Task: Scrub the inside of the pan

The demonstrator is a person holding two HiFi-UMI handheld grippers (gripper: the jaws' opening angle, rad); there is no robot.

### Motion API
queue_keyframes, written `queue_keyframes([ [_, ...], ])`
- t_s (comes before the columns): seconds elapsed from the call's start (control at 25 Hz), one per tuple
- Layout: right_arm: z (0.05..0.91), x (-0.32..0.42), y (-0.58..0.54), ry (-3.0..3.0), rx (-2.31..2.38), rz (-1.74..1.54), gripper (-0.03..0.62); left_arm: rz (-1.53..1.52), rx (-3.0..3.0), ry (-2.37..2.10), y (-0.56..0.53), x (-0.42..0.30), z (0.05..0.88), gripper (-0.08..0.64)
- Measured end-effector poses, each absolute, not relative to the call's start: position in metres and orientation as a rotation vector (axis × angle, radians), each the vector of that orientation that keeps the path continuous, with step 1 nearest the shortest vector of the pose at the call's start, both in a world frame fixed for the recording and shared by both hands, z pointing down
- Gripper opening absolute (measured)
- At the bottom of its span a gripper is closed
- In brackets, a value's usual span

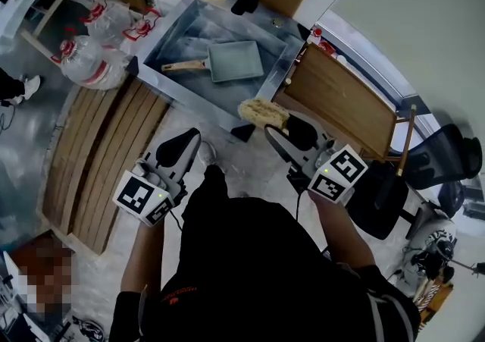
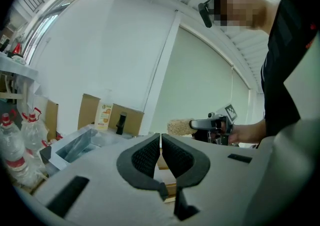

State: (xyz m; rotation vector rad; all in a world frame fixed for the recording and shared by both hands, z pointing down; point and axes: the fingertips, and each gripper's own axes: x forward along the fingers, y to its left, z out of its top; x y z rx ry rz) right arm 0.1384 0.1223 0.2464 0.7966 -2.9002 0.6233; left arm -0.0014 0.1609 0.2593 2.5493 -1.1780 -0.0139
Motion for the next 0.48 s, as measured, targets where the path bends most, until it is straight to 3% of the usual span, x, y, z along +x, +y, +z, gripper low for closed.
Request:
queue_keyframes([
  [0.48,0.266,0.076,0.005,-2.798,0.867,0.665,0.184,0.042,2.549,-1.079,0.043,-0.066,0.271,0.026],
])
